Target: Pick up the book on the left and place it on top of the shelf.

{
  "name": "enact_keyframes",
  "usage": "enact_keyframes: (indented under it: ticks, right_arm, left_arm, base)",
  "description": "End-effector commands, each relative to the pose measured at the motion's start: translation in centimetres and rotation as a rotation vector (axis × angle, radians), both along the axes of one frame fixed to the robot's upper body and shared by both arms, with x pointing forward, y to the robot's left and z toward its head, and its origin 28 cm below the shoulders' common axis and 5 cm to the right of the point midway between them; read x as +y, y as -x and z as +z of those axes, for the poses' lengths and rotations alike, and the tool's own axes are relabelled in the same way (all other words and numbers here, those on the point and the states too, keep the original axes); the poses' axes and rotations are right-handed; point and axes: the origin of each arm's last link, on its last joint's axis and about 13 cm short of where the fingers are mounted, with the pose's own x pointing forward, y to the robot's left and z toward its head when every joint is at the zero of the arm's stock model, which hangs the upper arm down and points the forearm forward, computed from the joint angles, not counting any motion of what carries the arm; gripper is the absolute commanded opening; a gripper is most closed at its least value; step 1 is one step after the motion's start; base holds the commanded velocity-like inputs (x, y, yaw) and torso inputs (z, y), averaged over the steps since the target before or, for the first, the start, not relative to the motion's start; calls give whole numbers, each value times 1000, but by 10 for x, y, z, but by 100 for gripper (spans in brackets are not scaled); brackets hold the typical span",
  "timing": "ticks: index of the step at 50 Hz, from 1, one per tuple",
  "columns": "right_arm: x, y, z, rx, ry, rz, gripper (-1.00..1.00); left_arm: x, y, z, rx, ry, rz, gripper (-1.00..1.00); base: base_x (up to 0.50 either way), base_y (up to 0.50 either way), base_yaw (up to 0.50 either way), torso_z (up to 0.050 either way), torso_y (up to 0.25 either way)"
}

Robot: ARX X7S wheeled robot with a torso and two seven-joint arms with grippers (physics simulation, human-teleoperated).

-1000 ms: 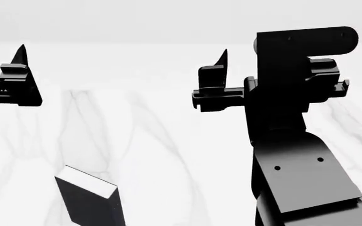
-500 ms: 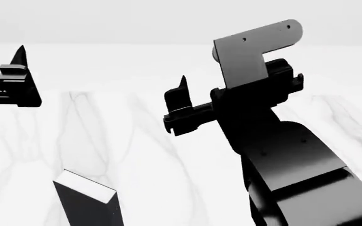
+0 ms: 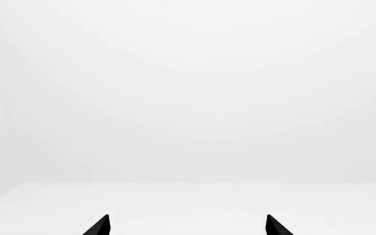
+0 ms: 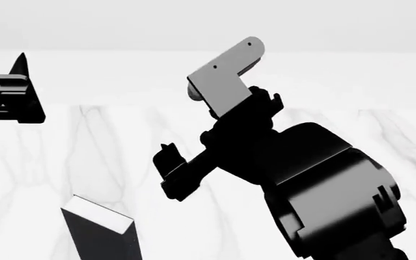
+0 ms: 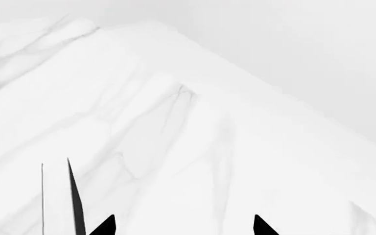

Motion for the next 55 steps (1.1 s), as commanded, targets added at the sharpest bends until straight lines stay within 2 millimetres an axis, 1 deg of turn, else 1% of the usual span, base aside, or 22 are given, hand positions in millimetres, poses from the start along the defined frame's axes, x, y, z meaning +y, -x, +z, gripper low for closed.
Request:
enact_keyframes:
  ticks: [1, 5, 13, 16, 22, 36, 46, 54, 55]
  right_arm:
    - [5, 2, -8, 83, 54, 111, 100]
    - [8, 8, -13, 106, 55, 154, 100]
    - [14, 19, -15, 145, 39, 247, 100]
    - [16, 24, -17, 149, 37, 271, 100]
    - [21, 27, -18, 149, 26, 283, 100]
    - [28, 22, -30, 170, 20, 272, 100]
    - [36, 16, -43, 184, 22, 261, 100]
    - [40, 9, -51, 192, 25, 255, 100]
    - [41, 6, -55, 198, 32, 252, 100]
  left_arm:
    - [2, 0, 0, 1, 2, 5, 100]
    - [2, 0, 0, 2, 4, 7, 100]
    - [2, 0, 0, 1, 3, 8, 100]
    - [2, 0, 0, 2, 3, 9, 100]
    - [2, -1, 0, 1, 4, 10, 100]
    - [3, 0, -1, 3, 3, 12, 100]
    - [3, 0, -2, 5, 4, 12, 100]
    - [4, 0, -3, 6, 5, 15, 100]
    - [4, 0, -3, 6, 5, 15, 100]
  base:
    - [0, 0, 0, 0, 0]
    - [0, 0, 0, 0, 0]
    - [0, 0, 0, 0, 0]
    - [0, 0, 0, 0, 0]
    - [0, 0, 0, 0, 0]
    - [0, 0, 0, 0, 0]
    - [0, 0, 0, 0, 0]
    - [0, 0, 0, 0, 0]
    - [0, 0, 0, 0, 0]
